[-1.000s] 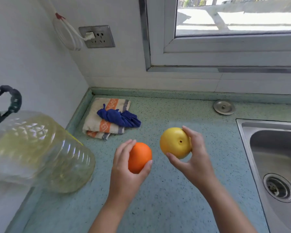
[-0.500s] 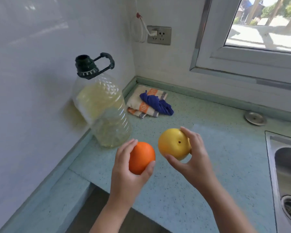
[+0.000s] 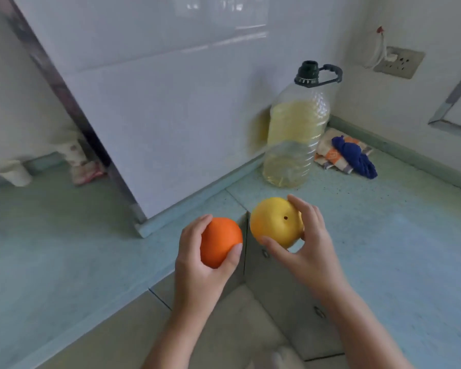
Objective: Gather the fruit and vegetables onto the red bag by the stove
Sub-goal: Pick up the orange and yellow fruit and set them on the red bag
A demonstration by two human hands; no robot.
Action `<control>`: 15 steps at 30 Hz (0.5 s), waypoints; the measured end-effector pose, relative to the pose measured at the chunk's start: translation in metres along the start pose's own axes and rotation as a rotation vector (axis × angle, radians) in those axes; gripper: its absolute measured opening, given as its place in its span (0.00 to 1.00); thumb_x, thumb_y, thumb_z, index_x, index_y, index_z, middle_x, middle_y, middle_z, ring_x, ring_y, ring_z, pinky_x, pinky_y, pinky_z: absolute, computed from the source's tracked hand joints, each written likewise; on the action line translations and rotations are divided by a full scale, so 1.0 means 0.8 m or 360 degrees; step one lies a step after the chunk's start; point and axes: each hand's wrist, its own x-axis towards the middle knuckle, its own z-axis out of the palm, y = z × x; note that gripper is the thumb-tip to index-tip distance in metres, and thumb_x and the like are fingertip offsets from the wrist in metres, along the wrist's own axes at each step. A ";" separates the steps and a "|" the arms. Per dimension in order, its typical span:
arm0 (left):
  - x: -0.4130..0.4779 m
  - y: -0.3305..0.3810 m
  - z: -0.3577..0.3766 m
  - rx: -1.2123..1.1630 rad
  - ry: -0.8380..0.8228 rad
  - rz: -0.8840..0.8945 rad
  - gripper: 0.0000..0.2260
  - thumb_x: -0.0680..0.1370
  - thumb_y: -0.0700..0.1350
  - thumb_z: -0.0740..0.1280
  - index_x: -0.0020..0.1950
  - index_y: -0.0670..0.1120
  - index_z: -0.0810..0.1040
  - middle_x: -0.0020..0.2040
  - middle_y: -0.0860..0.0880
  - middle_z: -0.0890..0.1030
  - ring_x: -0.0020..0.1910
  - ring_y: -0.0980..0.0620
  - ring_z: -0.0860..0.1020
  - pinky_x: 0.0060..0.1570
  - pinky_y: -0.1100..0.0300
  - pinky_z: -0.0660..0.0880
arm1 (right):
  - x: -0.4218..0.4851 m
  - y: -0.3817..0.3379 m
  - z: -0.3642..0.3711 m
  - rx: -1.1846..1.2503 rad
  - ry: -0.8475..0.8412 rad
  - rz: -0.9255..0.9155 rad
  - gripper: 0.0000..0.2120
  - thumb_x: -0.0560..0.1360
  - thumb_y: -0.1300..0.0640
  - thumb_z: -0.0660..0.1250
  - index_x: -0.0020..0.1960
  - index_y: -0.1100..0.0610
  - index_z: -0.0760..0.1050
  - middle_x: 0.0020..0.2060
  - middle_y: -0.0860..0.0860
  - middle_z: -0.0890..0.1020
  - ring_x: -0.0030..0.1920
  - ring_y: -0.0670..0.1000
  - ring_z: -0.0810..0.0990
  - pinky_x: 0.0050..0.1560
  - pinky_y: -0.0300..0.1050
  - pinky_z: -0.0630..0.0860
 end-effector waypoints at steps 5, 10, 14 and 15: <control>-0.034 -0.013 -0.093 0.0072 0.0276 -0.0120 0.25 0.66 0.58 0.69 0.60 0.51 0.73 0.58 0.57 0.74 0.56 0.62 0.73 0.52 0.61 0.73 | -0.019 -0.058 0.067 0.0061 -0.0246 -0.0154 0.36 0.63 0.48 0.74 0.67 0.48 0.63 0.56 0.45 0.69 0.55 0.31 0.67 0.50 0.22 0.65; -0.066 -0.029 -0.179 0.0166 0.0575 -0.0231 0.26 0.66 0.59 0.68 0.61 0.50 0.72 0.58 0.57 0.74 0.56 0.62 0.73 0.53 0.63 0.72 | -0.037 -0.110 0.135 0.0116 -0.0471 -0.0329 0.37 0.63 0.51 0.76 0.67 0.53 0.64 0.56 0.49 0.70 0.54 0.28 0.65 0.50 0.19 0.61; -0.094 -0.035 -0.231 0.0214 0.0777 -0.0336 0.26 0.66 0.59 0.68 0.62 0.52 0.71 0.60 0.57 0.73 0.58 0.63 0.72 0.52 0.72 0.69 | -0.056 -0.145 0.185 0.0212 -0.0682 -0.0417 0.36 0.64 0.55 0.76 0.65 0.46 0.61 0.56 0.44 0.69 0.55 0.29 0.66 0.49 0.21 0.65; -0.101 -0.036 -0.243 0.0218 0.0830 -0.0367 0.26 0.66 0.60 0.68 0.62 0.53 0.71 0.60 0.58 0.73 0.58 0.63 0.72 0.52 0.74 0.68 | -0.060 -0.153 0.197 0.0228 -0.0727 -0.0444 0.35 0.64 0.54 0.76 0.65 0.45 0.61 0.56 0.42 0.68 0.55 0.29 0.67 0.49 0.22 0.65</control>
